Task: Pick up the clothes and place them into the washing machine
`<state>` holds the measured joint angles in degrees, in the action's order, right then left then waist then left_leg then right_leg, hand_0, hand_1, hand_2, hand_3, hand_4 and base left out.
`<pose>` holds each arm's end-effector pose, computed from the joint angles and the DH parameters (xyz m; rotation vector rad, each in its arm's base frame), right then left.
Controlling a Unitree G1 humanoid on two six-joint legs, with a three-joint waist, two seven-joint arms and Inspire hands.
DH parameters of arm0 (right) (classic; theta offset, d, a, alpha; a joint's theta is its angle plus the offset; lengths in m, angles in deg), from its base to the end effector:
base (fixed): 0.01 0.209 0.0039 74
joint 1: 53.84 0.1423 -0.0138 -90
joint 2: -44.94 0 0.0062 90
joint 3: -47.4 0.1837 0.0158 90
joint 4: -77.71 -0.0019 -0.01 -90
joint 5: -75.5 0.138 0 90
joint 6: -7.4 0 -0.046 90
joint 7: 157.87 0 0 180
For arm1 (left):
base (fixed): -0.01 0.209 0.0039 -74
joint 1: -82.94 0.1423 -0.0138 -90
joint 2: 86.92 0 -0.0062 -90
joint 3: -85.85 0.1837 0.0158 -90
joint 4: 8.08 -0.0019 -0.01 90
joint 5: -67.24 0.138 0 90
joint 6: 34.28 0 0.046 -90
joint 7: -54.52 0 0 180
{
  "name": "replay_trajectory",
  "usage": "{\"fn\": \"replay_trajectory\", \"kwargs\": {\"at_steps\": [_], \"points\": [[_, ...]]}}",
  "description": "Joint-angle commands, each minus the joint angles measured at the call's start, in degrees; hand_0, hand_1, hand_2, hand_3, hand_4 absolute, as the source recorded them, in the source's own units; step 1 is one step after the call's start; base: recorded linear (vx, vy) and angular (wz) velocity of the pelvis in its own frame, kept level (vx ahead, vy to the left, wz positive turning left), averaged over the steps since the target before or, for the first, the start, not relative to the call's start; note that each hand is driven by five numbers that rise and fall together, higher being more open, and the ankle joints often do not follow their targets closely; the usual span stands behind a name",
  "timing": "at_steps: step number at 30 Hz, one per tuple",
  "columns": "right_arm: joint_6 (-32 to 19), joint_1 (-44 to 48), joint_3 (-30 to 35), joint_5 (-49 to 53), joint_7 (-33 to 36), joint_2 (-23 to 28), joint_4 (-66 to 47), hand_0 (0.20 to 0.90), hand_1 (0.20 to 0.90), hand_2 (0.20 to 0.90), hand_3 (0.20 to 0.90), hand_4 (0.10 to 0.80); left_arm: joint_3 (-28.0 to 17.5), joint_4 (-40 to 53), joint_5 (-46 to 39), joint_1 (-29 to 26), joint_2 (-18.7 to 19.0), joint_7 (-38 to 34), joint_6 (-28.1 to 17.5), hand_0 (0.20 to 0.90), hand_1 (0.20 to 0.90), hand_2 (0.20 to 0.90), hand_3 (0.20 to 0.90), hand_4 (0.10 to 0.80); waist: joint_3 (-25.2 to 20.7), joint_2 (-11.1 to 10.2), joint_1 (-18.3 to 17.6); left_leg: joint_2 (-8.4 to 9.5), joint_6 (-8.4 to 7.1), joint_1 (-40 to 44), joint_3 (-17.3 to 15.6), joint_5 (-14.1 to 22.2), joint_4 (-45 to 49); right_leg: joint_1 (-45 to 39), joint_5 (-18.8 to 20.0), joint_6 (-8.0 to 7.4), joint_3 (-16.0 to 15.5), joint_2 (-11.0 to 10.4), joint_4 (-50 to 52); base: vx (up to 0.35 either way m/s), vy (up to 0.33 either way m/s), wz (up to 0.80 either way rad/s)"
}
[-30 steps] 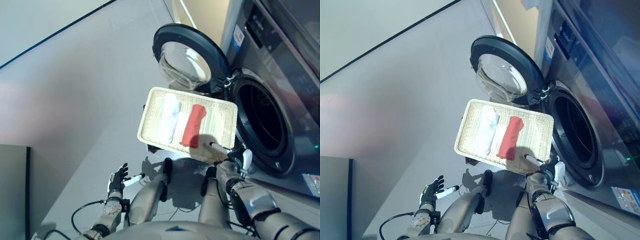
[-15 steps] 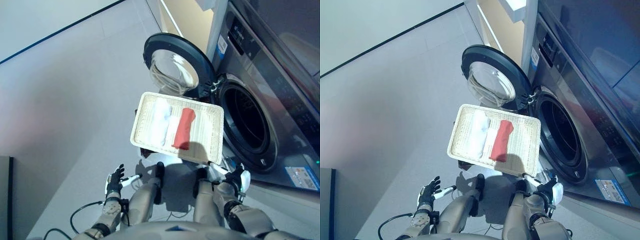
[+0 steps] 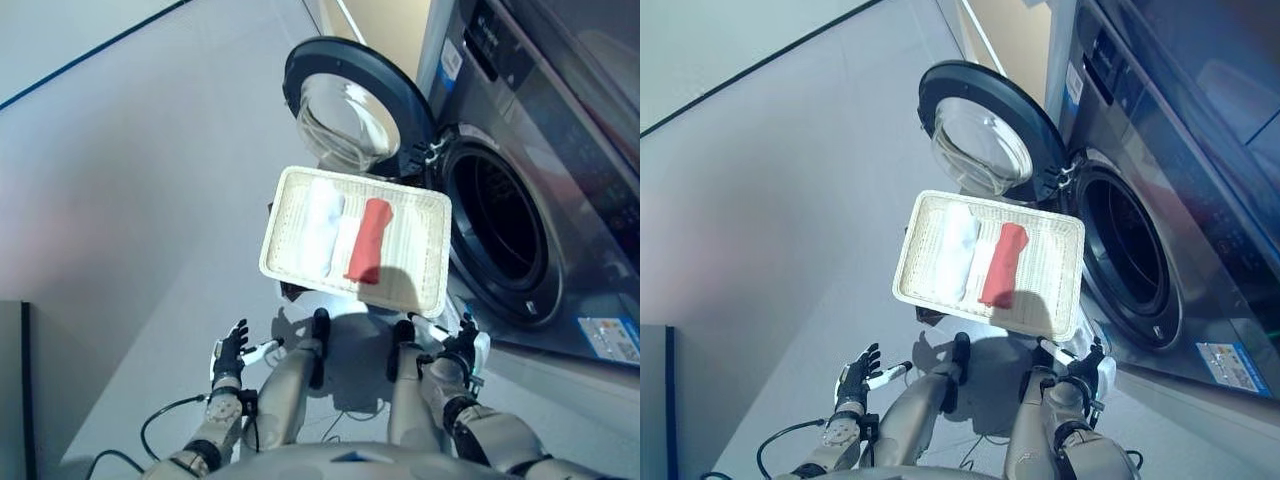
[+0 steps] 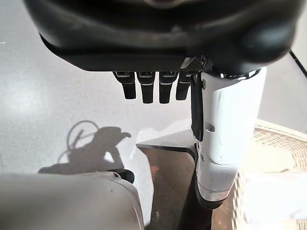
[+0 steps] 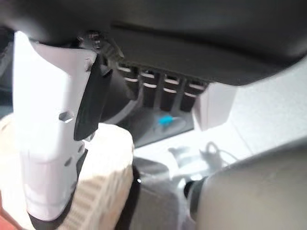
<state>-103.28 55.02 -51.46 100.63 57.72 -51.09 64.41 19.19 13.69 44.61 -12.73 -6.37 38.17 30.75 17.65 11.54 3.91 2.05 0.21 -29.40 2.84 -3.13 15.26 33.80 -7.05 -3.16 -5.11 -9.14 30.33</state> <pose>0.1832 -0.1969 -0.0789 -0.1375 0.6473 -0.7826 0.1246 0.1568 -0.1029 0.0989 0.6856 0.2007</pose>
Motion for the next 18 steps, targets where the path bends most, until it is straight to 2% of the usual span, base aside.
{"fn": "replay_trajectory", "kwargs": {"at_steps": [1,8,9,15,18], "points": [[-3.24,-0.16,0.08,3.81,-0.15,-4.34,-3.35,0.900,0.900,0.900,0.900,0.800,1.51,-3.95,-0.82,3.43,-0.37,-0.20,0.26,0.900,0.900,0.900,0.900,0.800,2.02,0.74,0.17,3.99,0.01,-6.31,-3.79,-0.12,4.09,-0.04,7.31,0.71,0.86,-0.32,-6.15,-0.047,0.026,0.04],[-3.83,3.30,-0.21,6.37,-0.50,-4.77,-4.17,0.900,0.900,0.900,0.900,0.800,2.44,-2.57,-1.44,3.49,-0.37,0.58,0.36,0.900,0.900,0.900,0.900,0.800,2.75,2.27,1.10,4.48,0.28,-10.07,-3.77,0.11,6.37,3.70,5.90,1.12,0.85,-0.89,-2.38,-0.002,0.015,0.03],[-4.05,4.24,-0.63,6.78,-0.39,-4.91,-5.18,0.900,0.900,0.900,0.900,0.800,2.58,-1.57,-1.84,3.84,-0.20,0.94,0.17,0.900,0.900,0.900,0.900,0.800,2.85,2.58,1.41,5.01,0.05,-10.33,-3.38,2.16,7.56,3.92,3.37,0.71,1.28,-1.29,-0.51,0.092,-0.008,0.10],[-4.83,7.60,-0.75,8.49,-0.25,-5.05,-7.88,0.900,0.900,0.900,0.900,0.800,3.17,0.53,-2.00,4.59,0.66,1.45,0.36,0.900,0.900,0.900,0.900,0.800,3.28,4.01,2.77,6.18,0.15,-11.05,-2.47,2.05,7.56,4.78,1.99,0.56,0.48,-2.48,1.68,0.032,0.000,0.12],[-4.86,11.36,0.87,9.14,-0.27,-3.01,-6.63,0.900,0.900,0.900,0.900,0.800,3.26,0.93,-1.43,4.73,0.80,1.55,0.55,0.900,0.900,0.900,0.900,0.800,3.03,5.08,3.92,6.72,0.17,-10.98,-2.03,1.91,7.06,4.81,1.48,0.45,0.14,-3.21,2.06,0.029,0.018,0.15]]}}
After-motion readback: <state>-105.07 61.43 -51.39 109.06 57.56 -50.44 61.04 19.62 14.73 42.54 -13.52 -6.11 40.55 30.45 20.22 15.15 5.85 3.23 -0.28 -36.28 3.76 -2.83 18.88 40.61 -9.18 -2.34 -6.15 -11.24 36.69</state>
